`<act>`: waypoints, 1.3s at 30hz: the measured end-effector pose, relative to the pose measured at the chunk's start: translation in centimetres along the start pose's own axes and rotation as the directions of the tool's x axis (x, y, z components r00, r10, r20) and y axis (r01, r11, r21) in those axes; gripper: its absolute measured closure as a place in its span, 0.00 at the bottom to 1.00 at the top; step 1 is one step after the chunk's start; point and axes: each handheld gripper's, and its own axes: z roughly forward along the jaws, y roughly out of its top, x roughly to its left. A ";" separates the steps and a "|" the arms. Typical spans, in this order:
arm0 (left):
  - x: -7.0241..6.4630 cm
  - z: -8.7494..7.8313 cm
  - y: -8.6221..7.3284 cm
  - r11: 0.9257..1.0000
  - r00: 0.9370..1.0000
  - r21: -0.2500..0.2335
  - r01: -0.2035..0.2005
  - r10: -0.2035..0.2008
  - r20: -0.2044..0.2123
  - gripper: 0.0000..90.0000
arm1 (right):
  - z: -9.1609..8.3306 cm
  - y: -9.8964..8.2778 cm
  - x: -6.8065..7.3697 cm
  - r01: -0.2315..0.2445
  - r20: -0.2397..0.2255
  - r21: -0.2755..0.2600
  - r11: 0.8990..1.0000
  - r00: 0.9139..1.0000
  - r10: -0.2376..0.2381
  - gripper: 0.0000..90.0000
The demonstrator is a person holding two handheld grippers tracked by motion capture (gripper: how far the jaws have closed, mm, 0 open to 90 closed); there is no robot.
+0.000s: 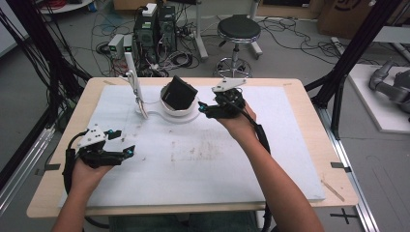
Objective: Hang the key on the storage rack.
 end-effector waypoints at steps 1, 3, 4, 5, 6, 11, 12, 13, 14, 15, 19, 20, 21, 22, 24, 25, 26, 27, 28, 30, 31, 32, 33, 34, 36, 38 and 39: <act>0.0 0.1 0.0 1.000 1.000 0.001 0.000 0.000 0.002 0.23 | -0.2 -0.4 -0.2 -0.015 -0.005 0.014 1.000 1.000 0.015 0.31; 0.1 0.3 0.1 1.000 1.000 0.003 -0.003 0.003 0.005 0.23 | -0.7 -1.5 -0.7 -0.025 0.000 0.002 1.000 1.000 0.025 0.30; 0.1 0.4 0.1 1.000 1.000 0.001 0.000 0.000 0.007 0.23 | -1.0 -2.0 -0.9 -0.036 0.003 0.003 0.999 0.999 0.036 0.30; 0.1 0.5 0.2 1.000 1.000 0.000 -0.001 0.001 0.007 0.23 | -1.3 -2.6 -1.2 -0.047 0.009 0.007 0.999 0.999 0.047 0.29; 0.1 0.6 0.2 1.000 1.000 0.000 0.000 0.000 0.008 0.23 | -1.5 -2.9 -1.4 -0.059 0.011 0.009 0.998 0.998 0.059 0.29; 0.0 1.2 0.6 1.000 1.000 0.000 -0.004 0.004 0.022 0.23 | -2.9 -5.4 -2.4 -0.105 0.038 0.012 0.994 0.994 0.104 0.28; 0.0 1.4 0.6 1.000 1.000 0.002 -0.005 0.005 0.025 0.23 | -3.0 -5.7 -2.4 -0.111 0.039 0.011 0.994 0.993 0.110 0.28; 0.0 1.5 0.7 1.000 1.000 0.004 -0.007 0.007 0.030 0.23 | -3.3 -6.1 -2.5 -0.114 0.043 0.011 0.993 0.993 0.113 0.28; 0.0 1.7 0.7 1.000 0.999 0.004 -0.006 0.006 0.034 0.23 | -3.6 -6.5 -2.5 -0.126 0.040 0.015 0.992 0.991 0.125 0.27; 0.0 1.8 0.7 1.000 0.999 0.003 -0.009 0.009 0.038 0.23 | -3.9 -7.0 -2.6 -0.138 0.038 0.008 0.990 0.990 0.138 0.27; -0.1 2.0 0.8 1.000 0.999 0.005 -0.010 0.010 0.042 0.23 | -5.0 -8.9 -2.7 -0.176 0.042 -0.015 0.984 0.983 0.176 0.26; -0.1 2.0 0.8 1.000 0.999 0.005 -0.009 0.009 0.044 0.23 | -5.2 -9.4 -2.8 -0.180 0.041 -0.024 0.983 0.983 0.181 0.26; 0.0 1.9 0.7 1.000 0.999 0.006 -0.008 0.007 0.043 0.23 | -5.4 -9.9 -2.8 -0.181 0.042 -0.024 0.983 0.982 0.182 0.25; 0.0 1.9 0.7 1.000 0.999 0.009 -0.006 0.006 0.042 0.23 | -5.6 -10.3 -2.7 -0.191 0.042 -0.019 0.981 0.980 0.192 0.24; 0.0 1.9 0.6 1.000 0.999 0.006 -0.001 0.001 0.046 0.23 | -5.7 -11.3 -2.7 -0.208 0.042 -0.022 0.978 0.977 0.209 0.24; 0.0 1.9 0.6 1.000 0.999 0.007 -0.005 0.005 0.046 0.23 | -5.8 -11.7 -2.7 -0.209 0.039 -0.023 0.978 0.977 0.210 0.23; 0.0 1.8 0.6 1.000 0.999 0.007 -0.005 0.005 0.046 0.23 | -5.9 -12.2 -2.7 -0.217 0.041 -0.018 0.976 0.975 0.218 0.23; 0.0 1.8 0.6 1.000 0.999 0.006 -0.005 0.005 0.045 0.23 | -6.0 -12.5 -2.8 -0.228 0.038 -0.011 0.974 0.973 0.228 0.23; 0.0 1.8 0.7 1.000 0.999 0.002 -0.002 0.002 0.043 0.23 | -6.0 -12.8 -2.9 -0.228 0.038 -0.009 0.974 0.973 0.228 0.23; 0.0 1.8 0.7 1.000 0.999 0.001 -0.004 0.004 0.044 0.23 | -6.3 -13.4 -3.0 -0.236 0.052 -0.008 0.972 0.970 0.236 0.23; 0.0 1.8 0.8 1.000 0.999 -0.001 -0.003 0.003 0.045 0.23 | -6.3 -13.7 -3.0 -0.247 0.053 -0.011 0.969 0.968 0.247 0.23; 0.1 1.8 0.8 1.000 0.999 0.000 -0.002 0.002 0.047 0.23 | -6.4 -14.0 -3.0 -0.252 0.053 -0.008 0.968 0.966 0.252 0.23; 0.1 1.9 0.8 1.000 0.999 -0.003 0.001 -0.001 0.048 0.23 | -6.3 -14.3 -3.1 -0.254 0.056 -0.001 0.967 0.966 0.253 0.23; 0.1 2.0 0.8 1.000 0.999 -0.001 -0.001 0.001 0.048 0.23 | -6.3 -14.5 -3.1 -0.271 0.061 0.001 0.963 0.961 0.270 0.23; 0.0 2.1 0.9 1.000 0.999 -0.001 -0.002 0.002 0.049 0.23 | -6.1 -14.8 -3.2 -0.270 0.060 0.022 0.963 0.961 0.269 0.23; -0.1 2.2 0.9 1.000 0.999 0.001 -0.009 0.009 0.053 0.23 | -5.9 -15.0 -3.1 -0.269 0.067 0.025 0.963 0.961 0.267 0.23; -0.1 2.2 0.9 1.000 0.999 0.003 -0.009 0.009 0.052 0.23 | -5.8 -15.1 -3.1 -0.270 0.065 0.028 0.962 0.961 0.268 0.23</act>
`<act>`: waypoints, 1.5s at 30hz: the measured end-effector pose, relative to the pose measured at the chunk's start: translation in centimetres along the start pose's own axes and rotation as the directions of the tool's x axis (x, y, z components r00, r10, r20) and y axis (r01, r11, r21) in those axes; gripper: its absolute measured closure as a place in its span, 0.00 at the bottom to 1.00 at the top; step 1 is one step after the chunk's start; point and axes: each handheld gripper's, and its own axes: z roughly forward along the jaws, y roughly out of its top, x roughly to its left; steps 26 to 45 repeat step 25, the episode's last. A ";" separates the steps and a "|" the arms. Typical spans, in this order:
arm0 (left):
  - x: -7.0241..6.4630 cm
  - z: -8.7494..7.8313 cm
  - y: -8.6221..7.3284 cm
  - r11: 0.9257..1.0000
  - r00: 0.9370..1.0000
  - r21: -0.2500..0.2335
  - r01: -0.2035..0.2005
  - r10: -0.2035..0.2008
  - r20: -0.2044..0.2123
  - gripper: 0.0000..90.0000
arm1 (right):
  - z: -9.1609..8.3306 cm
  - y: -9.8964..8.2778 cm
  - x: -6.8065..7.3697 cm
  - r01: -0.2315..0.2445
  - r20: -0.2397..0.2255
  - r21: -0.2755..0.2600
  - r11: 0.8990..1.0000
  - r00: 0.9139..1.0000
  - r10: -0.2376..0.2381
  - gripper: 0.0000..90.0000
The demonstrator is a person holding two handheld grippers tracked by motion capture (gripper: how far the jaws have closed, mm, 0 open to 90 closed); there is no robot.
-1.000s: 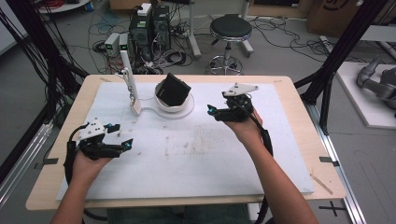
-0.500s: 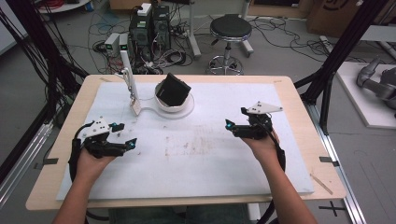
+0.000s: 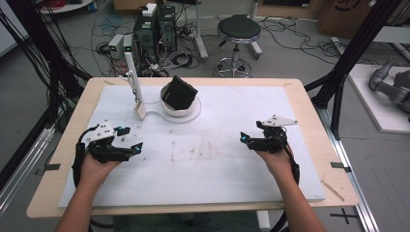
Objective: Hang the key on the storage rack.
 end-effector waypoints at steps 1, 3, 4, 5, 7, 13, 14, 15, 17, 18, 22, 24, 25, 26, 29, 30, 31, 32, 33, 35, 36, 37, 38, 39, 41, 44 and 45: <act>0.0 0.0 0.0 1.000 1.000 -0.001 -0.001 0.001 -0.001 0.23 | 0.1 0.0 0.0 0.001 0.000 0.000 1.000 1.000 -0.001 0.23; 0.0 0.0 0.0 1.000 1.000 -0.004 0.004 -0.004 0.000 0.23 | 0.2 -0.1 0.1 0.007 0.002 0.004 1.000 1.000 -0.007 0.23; 0.0 0.0 0.0 1.000 1.000 -0.004 0.001 -0.001 0.000 0.23 | 0.2 -0.1 0.1 0.010 0.000 0.007 1.000 1.000 -0.010 0.23; 0.0 0.1 0.0 1.000 1.000 -0.002 0.002 -0.002 0.002 0.23 | 0.2 -0.1 0.2 0.014 0.003 0.006 1.000 1.000 -0.014 0.23; 0.0 0.1 0.0 1.000 1.000 0.000 0.002 -0.002 0.002 0.23 | 0.2 -0.1 0.2 0.018 0.001 0.004 1.000 1.000 -0.018 0.23; 0.0 0.1 0.0 1.000 1.000 0.002 -0.001 0.001 0.001 0.23 | 0.2 -0.3 0.0 0.010 0.006 0.010 1.000 1.000 -0.010 0.23; 0.0 0.1 0.0 1.000 1.000 0.002 -0.002 0.001 0.003 0.23 | 0.3 -0.3 0.0 0.010 0.007 0.010 1.000 1.000 -0.010 0.23; 0.0 0.1 0.0 1.000 1.000 0.002 -0.001 0.001 0.001 0.23 | 0.3 -0.3 0.0 0.007 0.008 0.010 1.000 1.000 -0.007 0.23; 0.0 0.1 0.0 1.000 1.000 0.003 0.000 0.000 0.002 0.23 | 0.2 -0.4 -0.1 0.007 0.010 0.013 1.000 1.000 -0.007 0.23; 0.0 0.1 0.0 1.000 1.000 0.003 -0.001 0.001 0.002 0.23 | 0.2 -0.4 -0.1 0.007 0.011 0.013 1.000 1.000 -0.007 0.23; 0.0 0.1 0.0 1.000 1.000 0.001 0.000 0.000 0.001 0.23 | 0.2 -0.4 -0.1 0.008 0.011 0.013 1.000 1.000 -0.009 0.23; 0.0 0.1 0.0 1.000 1.000 0.001 0.001 -0.001 0.001 0.23 | 0.3 -0.4 -0.1 0.006 0.011 0.012 1.000 1.000 -0.007 0.23; 0.0 0.1 0.0 1.000 1.000 0.002 0.002 -0.002 0.000 0.23 | 0.3 -0.3 -0.1 0.005 0.011 0.011 1.000 1.000 -0.005 0.23; 0.0 0.1 0.0 1.000 1.000 0.002 0.002 -0.002 0.000 0.23 | 0.3 -0.3 -0.1 0.005 0.011 0.011 1.000 1.000 -0.005 0.23; 0.0 0.1 0.0 1.000 1.000 0.002 0.002 -0.002 0.000 0.23 | 0.3 -0.3 -0.1 0.005 0.011 0.011 1.000 1.000 -0.005 0.23; 0.0 0.1 0.0 1.000 1.000 0.002 0.002 -0.002 0.000 0.23 | 0.3 -0.3 -0.1 0.005 0.011 0.011 1.000 1.000 -0.005 0.23; 0.0 0.1 0.0 1.000 1.000 0.002 0.002 -0.002 0.000 0.23 | 0.3 -0.3 -0.1 0.005 0.011 0.011 1.000 1.000 -0.005 0.23; 0.0 0.1 0.0 1.000 1.000 0.002 0.002 -0.002 0.000 0.23 | 0.3 -0.3 -0.1 0.005 0.011 0.011 1.000 1.000 -0.005 0.23; 0.0 0.1 0.0 1.000 1.000 0.002 0.002 -0.002 0.000 0.23 | 0.3 -0.3 -0.1 0.005 0.011 0.011 1.000 1.000 -0.005 0.23; 0.0 0.1 0.0 1.000 1.000 0.002 0.002 -0.002 0.000 0.23 | 0.3 -0.3 -0.1 0.005 0.011 0.011 1.000 1.000 -0.005 0.23; 0.0 0.1 0.0 1.000 1.000 0.002 0.002 -0.002 0.000 0.23 | 0.3 -0.3 -0.1 0.005 0.011 0.011 1.000 1.000 -0.005 0.23; 0.0 0.1 0.0 1.000 1.000 0.002 0.002 -0.002 0.000 0.23 | 0.3 -0.3 -0.1 0.005 0.011 0.011 1.000 1.000 -0.005 0.23; 0.0 0.1 0.0 1.000 1.000 0.002 0.002 -0.002 0.000 0.23 | 0.3 -0.3 -0.1 0.005 0.011 0.011 1.000 1.000 -0.005 0.23; 0.0 0.1 0.0 1.000 1.000 0.002 0.002 -0.002 0.000 0.23 | 0.3 -0.3 -0.1 0.005 0.011 0.011 1.000 1.000 -0.005 0.23; 0.0 0.1 0.0 1.000 1.000 0.002 0.002 -0.002 0.000 0.23 | 0.3 -0.3 -0.1 0.005 0.011 0.011 1.000 1.000 -0.005 0.23; 0.0 0.1 0.0 1.000 1.000 0.002 0.002 -0.002 0.000 0.23 | 0.3 -0.3 -0.1 0.005 0.011 0.011 1.000 1.000 -0.005 0.23; 0.0 0.1 0.0 1.000 1.000 0.002 0.002 -0.002 0.000 0.23 | 0.3 -0.3 -0.1 0.005 0.011 0.011 1.000 1.000 -0.005 0.23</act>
